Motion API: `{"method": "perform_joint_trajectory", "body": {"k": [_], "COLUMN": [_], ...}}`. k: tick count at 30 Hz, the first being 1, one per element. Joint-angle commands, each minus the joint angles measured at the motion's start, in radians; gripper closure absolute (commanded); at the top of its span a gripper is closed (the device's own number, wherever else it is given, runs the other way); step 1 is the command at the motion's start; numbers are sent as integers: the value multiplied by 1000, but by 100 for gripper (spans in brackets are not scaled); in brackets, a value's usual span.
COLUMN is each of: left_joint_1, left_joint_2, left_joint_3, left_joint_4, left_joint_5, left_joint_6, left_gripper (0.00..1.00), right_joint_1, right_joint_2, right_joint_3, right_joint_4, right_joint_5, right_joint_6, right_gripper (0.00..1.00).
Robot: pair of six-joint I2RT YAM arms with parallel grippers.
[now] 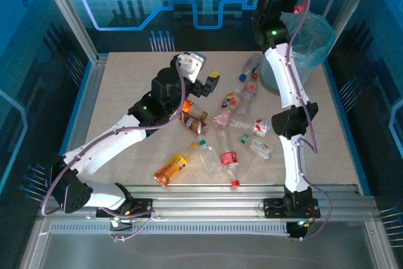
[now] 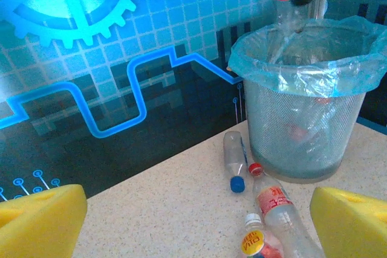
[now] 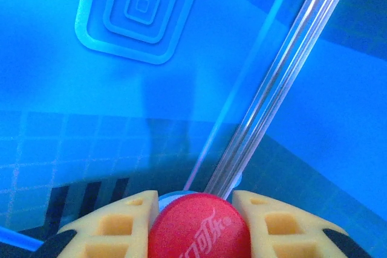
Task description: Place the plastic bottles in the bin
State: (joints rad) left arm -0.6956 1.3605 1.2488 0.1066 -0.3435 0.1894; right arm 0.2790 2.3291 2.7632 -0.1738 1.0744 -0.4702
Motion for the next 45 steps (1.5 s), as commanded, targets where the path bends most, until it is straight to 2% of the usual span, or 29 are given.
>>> {"method": "perform_joint_trajectory", "body": {"k": [1,14,24,31,38,45], "left_joint_1": [7,6,7,23,57,74], "left_joint_2": [13,-29,-66,-59,-38,-38], "left_joint_3": [38,26,58,35,30,26], "left_joint_4": [13,1,-152,-162,-169,-192], "left_joint_5": [10,29,-55,-88,-74,-68], "left_joint_6": [-4,-77,-113,-164,-208,-228], "left_gripper": [4,5,5,5,5,5], "right_joint_1": [12,17,16,18,30,61], "right_joint_2": [36,10,3,2,-35,-8], "right_joint_3": [44,44,44,42,25,36], "right_joint_4": [128,-8,-45,-60,-175,-123], "right_joint_5": [34,21,12,1,-6,61], "right_joint_6": [-127,-77,-46,-47,88,19], "right_gripper": [100,100,98,96,95,93]}}
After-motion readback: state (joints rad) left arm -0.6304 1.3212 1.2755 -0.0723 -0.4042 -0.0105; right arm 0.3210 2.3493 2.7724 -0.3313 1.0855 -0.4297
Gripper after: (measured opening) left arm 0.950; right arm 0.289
